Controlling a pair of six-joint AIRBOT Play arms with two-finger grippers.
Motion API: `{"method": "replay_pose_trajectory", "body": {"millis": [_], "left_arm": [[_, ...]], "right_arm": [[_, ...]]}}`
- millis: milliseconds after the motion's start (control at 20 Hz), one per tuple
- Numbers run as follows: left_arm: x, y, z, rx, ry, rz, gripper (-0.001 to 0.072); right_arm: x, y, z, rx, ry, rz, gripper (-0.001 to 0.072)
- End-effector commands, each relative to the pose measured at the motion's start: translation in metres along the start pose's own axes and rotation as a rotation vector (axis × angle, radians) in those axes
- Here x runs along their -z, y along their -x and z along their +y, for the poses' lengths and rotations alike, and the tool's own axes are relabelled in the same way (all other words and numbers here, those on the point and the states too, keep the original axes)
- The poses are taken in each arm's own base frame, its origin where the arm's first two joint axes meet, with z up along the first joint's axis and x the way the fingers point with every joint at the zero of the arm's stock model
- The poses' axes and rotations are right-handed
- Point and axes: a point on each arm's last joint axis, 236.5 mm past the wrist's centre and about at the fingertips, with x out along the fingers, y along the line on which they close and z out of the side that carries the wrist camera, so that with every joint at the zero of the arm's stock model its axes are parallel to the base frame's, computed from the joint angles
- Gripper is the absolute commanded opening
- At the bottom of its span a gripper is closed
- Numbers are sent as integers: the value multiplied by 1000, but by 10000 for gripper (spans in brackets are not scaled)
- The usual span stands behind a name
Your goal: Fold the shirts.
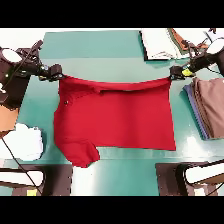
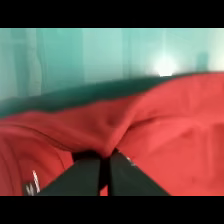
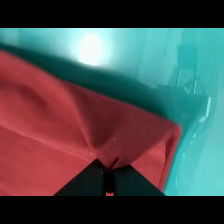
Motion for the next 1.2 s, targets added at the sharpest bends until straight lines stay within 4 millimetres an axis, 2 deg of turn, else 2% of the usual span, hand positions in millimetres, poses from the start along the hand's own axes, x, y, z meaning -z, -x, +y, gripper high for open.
{"method": "replay_pose_trajectory", "body": {"millis": [0, 100, 250, 350, 550, 650, 700, 750, 800, 850, 950, 1000, 1050, 1150], "left_arm": [[-23, -5, 14, -18, -4, -41, 26], [-14, 13, 18, -9, -2, 29, 26], [34, 19, 36, -49, 2, 225, 26], [64, 10, 47, -87, 0, 317, 26], [116, -20, 49, -96, 12, 437, 26], [128, -27, 52, -105, 38, 454, 28], [130, -27, 55, -116, 49, 457, 98], [130, -25, 57, -129, 47, 460, 407], [130, -21, 58, -140, 48, 461, 474], [128, -14, 58, -157, 41, 449, 476], [122, 9, 54, -193, 7, 400, 476], [125, 23, 54, -220, -1, 374, 476], [137, 36, 56, -250, -3, 366, 477], [178, 60, 59, -296, 7, 377, 476]], "right_arm": [[-28, -4, -3, 15, 15, -44, 20], [-29, 16, -4, 42, 36, -53, 20], [-10, 30, 3, 40, 53, -36, 20], [12, 23, 4, 36, 38, -1, 20], [56, -3, -1, 29, -5, 72, 20], [75, -15, -4, 28, -24, 103, 21], [83, -20, -5, 28, -32, 112, 23], [86, -23, -6, 30, -38, 107, 120], [88, -24, -8, 34, -42, 96, 402], [89, -22, -7, 34, -43, 92, 462], [91, -10, 0, 26, -35, 79, 462], [92, 0, 4, 25, -25, 70, 456], [92, 9, 10, 24, -12, 58, 455], [90, 28, 18, 26, 8, 16, 455]]}}
